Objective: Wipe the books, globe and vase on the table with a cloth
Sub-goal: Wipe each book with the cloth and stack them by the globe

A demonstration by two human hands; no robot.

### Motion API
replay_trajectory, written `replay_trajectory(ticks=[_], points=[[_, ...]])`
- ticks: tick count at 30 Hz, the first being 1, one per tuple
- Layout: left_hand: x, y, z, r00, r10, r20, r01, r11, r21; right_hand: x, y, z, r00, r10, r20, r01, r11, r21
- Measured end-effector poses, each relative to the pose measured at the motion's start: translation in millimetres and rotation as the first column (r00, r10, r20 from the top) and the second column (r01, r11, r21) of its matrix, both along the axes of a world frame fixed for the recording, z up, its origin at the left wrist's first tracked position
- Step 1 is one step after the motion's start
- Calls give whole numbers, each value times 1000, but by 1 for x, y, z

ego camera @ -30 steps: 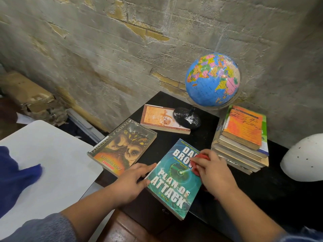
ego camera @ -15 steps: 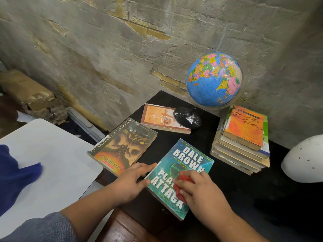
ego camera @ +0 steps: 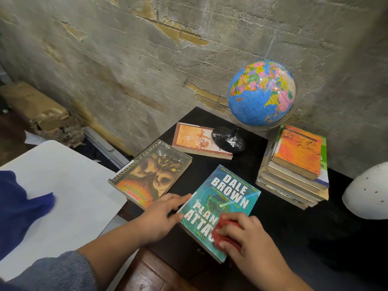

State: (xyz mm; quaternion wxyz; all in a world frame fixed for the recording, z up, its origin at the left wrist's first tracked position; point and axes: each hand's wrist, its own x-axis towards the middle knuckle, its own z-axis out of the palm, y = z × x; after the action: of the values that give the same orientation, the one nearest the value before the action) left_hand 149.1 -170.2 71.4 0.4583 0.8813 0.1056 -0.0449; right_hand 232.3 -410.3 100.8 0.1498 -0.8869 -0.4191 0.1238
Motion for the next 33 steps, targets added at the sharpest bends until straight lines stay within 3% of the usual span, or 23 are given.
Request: replay_trajectory(ticks=[3,8,12,17,21,26,33], points=[[-1,0,1,1000,4,4,-4,1000,5,10,5,7,987,-153,46,153,988,10],[-1,0,2,1000,-10,7,10,1000,19,-1,0,6,994,105,-3,-105,993,-47],[-1,-2,3,1000,1,7,-1,1000,14,10,4,12,994,-84,73,87,996,-35],[0,-1,3,1000,-6,-13,7,1000,21,-4,16,13,993,116,4,-115,990,-82],[0,-2,4,1000,4,-16,-4,1000,8,14,19,14,995,-63,78,67,996,-52],[0,-1,4,1000,3,-3,-3,1000,10,2,21,15,991,129,21,-125,984,-124],[0,-2,2,1000,1,-15,-1,1000,8,52,21,2,949,-283,139,290,957,-28]])
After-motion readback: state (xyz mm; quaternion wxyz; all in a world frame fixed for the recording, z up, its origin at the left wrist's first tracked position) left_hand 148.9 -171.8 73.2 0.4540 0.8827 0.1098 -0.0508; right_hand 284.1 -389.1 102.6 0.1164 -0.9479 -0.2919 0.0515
